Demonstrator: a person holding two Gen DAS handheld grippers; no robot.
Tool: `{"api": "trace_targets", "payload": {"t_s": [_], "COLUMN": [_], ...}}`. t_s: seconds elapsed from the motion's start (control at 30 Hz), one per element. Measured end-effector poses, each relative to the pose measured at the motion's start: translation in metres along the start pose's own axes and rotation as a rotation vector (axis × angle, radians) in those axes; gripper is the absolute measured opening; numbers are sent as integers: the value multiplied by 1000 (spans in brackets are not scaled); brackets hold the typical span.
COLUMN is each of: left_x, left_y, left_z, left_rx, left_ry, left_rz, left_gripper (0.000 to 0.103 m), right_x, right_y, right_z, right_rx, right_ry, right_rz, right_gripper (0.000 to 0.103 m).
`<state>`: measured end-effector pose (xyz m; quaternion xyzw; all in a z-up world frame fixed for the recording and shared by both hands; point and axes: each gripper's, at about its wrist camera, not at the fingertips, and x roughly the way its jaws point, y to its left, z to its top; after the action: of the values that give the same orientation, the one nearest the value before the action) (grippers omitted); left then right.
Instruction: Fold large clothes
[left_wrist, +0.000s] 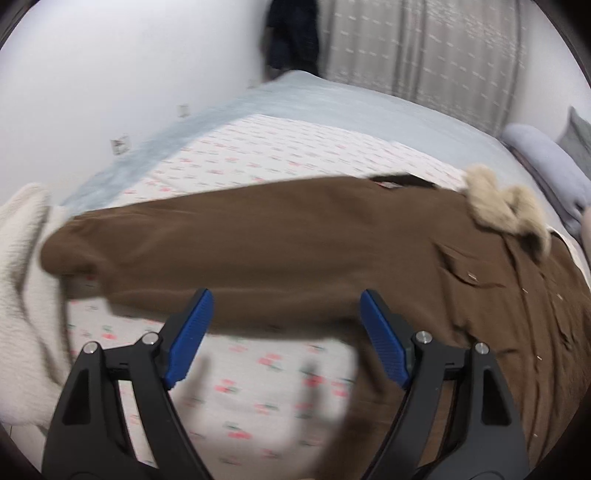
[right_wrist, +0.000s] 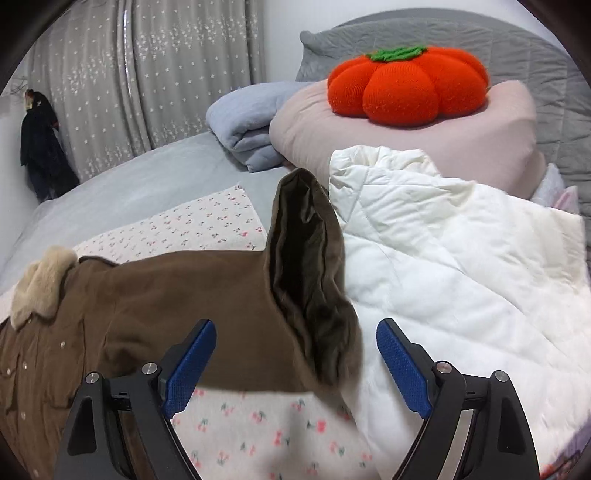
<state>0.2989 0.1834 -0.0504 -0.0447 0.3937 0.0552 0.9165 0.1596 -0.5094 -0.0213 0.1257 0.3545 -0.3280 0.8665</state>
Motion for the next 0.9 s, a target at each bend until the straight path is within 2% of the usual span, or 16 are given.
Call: {"api": "trace_targets", "payload": {"t_s": [0.03, 0.07, 0.1, 0.17, 0.2, 0.3, 0.5, 0.6, 0.7, 0.8, 0.9], "left_x": [2, 5, 8, 8, 10, 23, 78, 108, 135, 164, 191], "left_y": [-9, -21, -30, -48, -60, -90, -166, -217, -262, -302, -327], "left_z": [0, 1, 4, 10, 18, 48, 121, 150, 167, 176, 181], "left_rx": [10, 28, 45, 80, 104, 164, 266, 337, 386, 433, 470], "left_ry": [8, 16, 20, 18, 13, -9, 2, 8, 35, 64, 98], "left_rz": [-20, -45, -60, -77, -91, -119, -166, -169, -206, -217, -207], "left_gripper": [82, 82, 82, 82, 82, 82, 82, 82, 82, 82, 82], "right_x": [3, 0, -5, -16, -21, -24, 10, 33, 52, 73, 95], "right_y": [4, 10, 15, 37, 52, 104, 230, 301, 373, 420, 449], "right_z": [1, 4, 5, 8, 11, 22, 46, 56, 57, 58, 58], "right_rx": [-11, -17, -25, -65, -91, -186, -215, -241, -264, -278, -272], "right_ry": [8, -10, -40, -86, -108, -129, -28, 19, 71, 114, 153], "right_rz": [-46, -80, -74, -25, 0, 94, 398, 492, 574, 605, 603], "right_gripper": [66, 66, 66, 77, 87, 89, 89, 89, 89, 89, 89]}}
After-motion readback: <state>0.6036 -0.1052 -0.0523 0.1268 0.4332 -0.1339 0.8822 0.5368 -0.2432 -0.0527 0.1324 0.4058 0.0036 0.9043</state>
